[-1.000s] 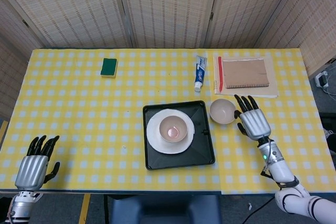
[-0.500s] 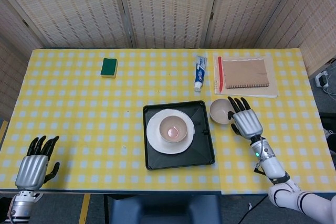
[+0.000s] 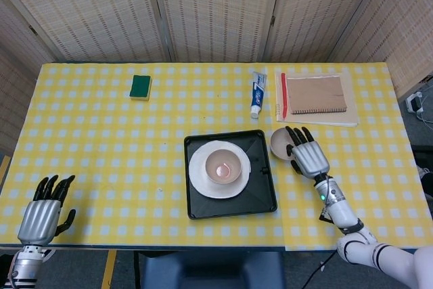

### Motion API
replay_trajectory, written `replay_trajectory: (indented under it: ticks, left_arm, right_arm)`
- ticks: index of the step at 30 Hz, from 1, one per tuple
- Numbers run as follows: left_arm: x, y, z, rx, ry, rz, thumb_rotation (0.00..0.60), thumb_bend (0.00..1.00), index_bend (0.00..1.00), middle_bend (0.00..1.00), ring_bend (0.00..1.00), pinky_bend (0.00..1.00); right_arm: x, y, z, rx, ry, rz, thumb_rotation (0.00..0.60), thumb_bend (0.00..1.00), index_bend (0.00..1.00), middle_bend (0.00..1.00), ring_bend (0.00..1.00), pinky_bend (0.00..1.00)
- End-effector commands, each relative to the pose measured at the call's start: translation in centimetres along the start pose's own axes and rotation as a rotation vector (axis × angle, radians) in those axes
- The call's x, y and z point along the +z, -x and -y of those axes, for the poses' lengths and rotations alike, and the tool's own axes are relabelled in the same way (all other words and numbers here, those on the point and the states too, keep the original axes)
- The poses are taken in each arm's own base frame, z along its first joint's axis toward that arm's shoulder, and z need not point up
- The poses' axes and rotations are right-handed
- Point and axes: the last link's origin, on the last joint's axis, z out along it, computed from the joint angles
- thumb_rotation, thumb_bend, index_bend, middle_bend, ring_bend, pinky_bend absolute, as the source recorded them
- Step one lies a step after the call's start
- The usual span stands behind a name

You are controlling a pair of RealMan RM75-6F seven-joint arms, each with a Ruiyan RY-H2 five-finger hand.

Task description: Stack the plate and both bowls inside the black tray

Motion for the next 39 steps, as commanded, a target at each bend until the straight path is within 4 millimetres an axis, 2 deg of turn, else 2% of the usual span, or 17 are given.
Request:
replay_trajectory:
  ticks: [1, 15, 23, 27, 30, 39]
  left_arm:
    - [0.0, 0.0, 0.1, 0.001, -0.001, 0.004, 0.600, 0.46, 0.00, 0.20, 0.04, 0.00]
    - [-0.3, -0.4, 0.2, -0.007, -0.011, -0.024, 0.600, 0.46, 0.00, 0.18, 0.02, 0.00]
    - [-0.5, -0.4, 0.1, -0.006, -0.009, -0.026, 0.600, 0.46, 0.00, 0.18, 0.02, 0.00]
    - [-0.4, -0.3, -0.1, -0.006, -0.001, -0.018, 0.600, 0.46, 0.00, 0.18, 0.02, 0.00]
    - [-0.6, -0.3, -0.3, -0.008, 0.006, -0.019, 0.600, 0.46, 0.00, 0.18, 0.02, 0.00]
    - [-0.9, -0.5, -0.3, -0.018, 0.005, -0.011, 0.600, 0.46, 0.00, 0.16, 0.00, 0.00]
  right_arm:
    - [0.1, 0.1, 0.1, 0.008, 0.013, 0.014, 0.600, 0.46, 0.52, 0.00, 0.00, 0.00]
    - [-0.6, -1.2, 0.1, 0.008, 0.000, -0.041, 0.600, 0.46, 0.61, 0.00, 0.00, 0.00]
    - [-2.3, -3.7, 0.5, 0.023, -0.042, -0.158, 0.600, 0.46, 0.62, 0.00, 0.00, 0.00]
    - [-3.2, -5.2, 1.8, 0.019, -0.099, -0.216, 0.600, 0.46, 0.62, 0.00, 0.00, 0.00]
    - [-3.8, -6.1, 3.7, 0.018, -0.157, -0.245, 0.600, 0.46, 0.62, 0.00, 0.00, 0.00]
    - [-3.7, -6.5, 8.8, 0.023, -0.292, -0.268, 0.600, 0.46, 0.62, 0.00, 0.00, 0.00]
